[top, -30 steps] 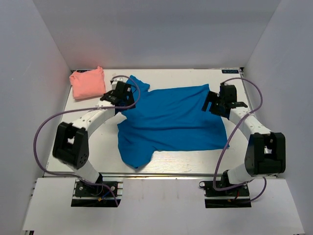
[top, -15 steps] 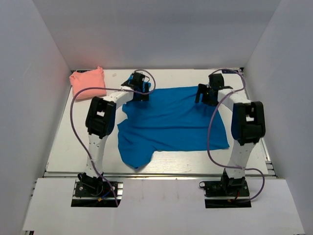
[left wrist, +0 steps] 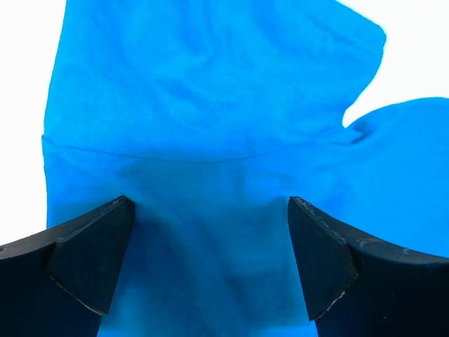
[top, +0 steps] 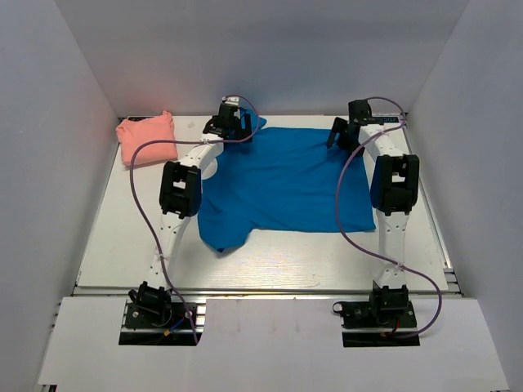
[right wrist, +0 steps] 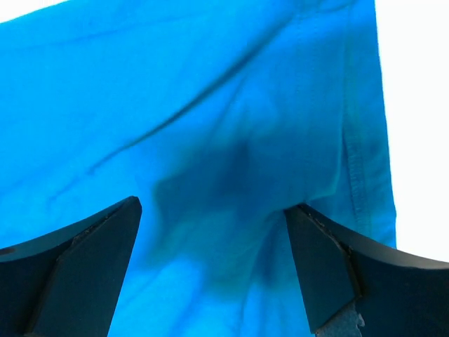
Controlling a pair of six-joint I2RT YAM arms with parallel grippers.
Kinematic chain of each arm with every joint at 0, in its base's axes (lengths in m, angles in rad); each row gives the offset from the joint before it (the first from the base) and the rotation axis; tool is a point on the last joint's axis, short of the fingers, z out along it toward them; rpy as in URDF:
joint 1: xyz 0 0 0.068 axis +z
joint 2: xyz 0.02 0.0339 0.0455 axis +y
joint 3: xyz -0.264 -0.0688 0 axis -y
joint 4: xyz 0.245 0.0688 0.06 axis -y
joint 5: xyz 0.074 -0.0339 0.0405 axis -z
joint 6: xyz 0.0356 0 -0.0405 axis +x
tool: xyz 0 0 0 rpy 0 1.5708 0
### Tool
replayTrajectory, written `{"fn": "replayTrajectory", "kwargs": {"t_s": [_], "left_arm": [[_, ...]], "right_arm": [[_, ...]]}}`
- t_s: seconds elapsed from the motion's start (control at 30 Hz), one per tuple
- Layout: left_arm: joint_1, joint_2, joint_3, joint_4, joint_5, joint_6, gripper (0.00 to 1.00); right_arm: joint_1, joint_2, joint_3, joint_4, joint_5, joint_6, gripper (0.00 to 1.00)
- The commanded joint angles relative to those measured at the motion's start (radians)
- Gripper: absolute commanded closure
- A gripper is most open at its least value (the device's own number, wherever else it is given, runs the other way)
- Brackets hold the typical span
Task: Fold and stack the t-shirts
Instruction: Flatten out the tshirt
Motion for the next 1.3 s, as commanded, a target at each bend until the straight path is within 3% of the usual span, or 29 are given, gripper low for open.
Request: {"fn": "replayTrajectory", "kwargs": {"t_s": [0.0,0.2,0.37,0.43,0.53,0.6,0.67,0.77,0.93,1.1,1.27], "left_arm": [[0.013,0.061,0.006,0.061,0.144,-0.011,0.00],[0.023,-0.064,-0.034,0.125,0.179,-0.001,0.00],[0.012,-0.348,-0.187,0.051,0.179,0.070,0.00],[0.003,-0.460,-0.291,0.015,0.086,0.082,0.00],[-0.022,-0.718,-0.584,-0.031,0.047,0.055,0.00],[-0.022,-0.856,-0.855,-0.016,0.058,-0.014,0.00],[-0.034,-1.061,-1.112,0.016,0.095,-0.053,0.00],[-0.091,-1.248,-1.346,0.087,0.204,-0.143,0.00],[-0.203,-1.404,-1.535,-0.086,0.166,-0.250,0.00],[-0.269,-1.580,-1.715,-0.105,0.164,-0.320,0.00],[-0.316,-1.496,-1.777,-0.141,0.062,-0.370,0.02]], "right_arm": [[-0.038,0.066,0.084,-0.036,-0.036,0.029,0.11],[-0.019,-0.099,0.012,0.111,-0.125,-0.115,0.11],[-0.007,-0.351,-0.115,0.121,-0.111,-0.131,0.09],[0.008,-0.441,-0.250,0.125,-0.105,-0.131,0.09],[0.012,-0.579,-0.404,0.133,-0.113,-0.117,0.09],[0.044,-0.665,-0.545,0.101,-0.102,-0.094,0.09],[0.070,-0.708,-0.708,0.125,-0.090,-0.070,0.09],[0.094,-0.802,-0.864,0.159,-0.093,-0.037,0.09],[0.103,-0.938,-1.031,0.213,-0.124,0.016,0.09],[0.100,-0.951,-1.090,0.239,-0.193,0.013,0.09],[0.100,-0.948,-1.110,0.248,-0.176,0.019,0.09]]}}
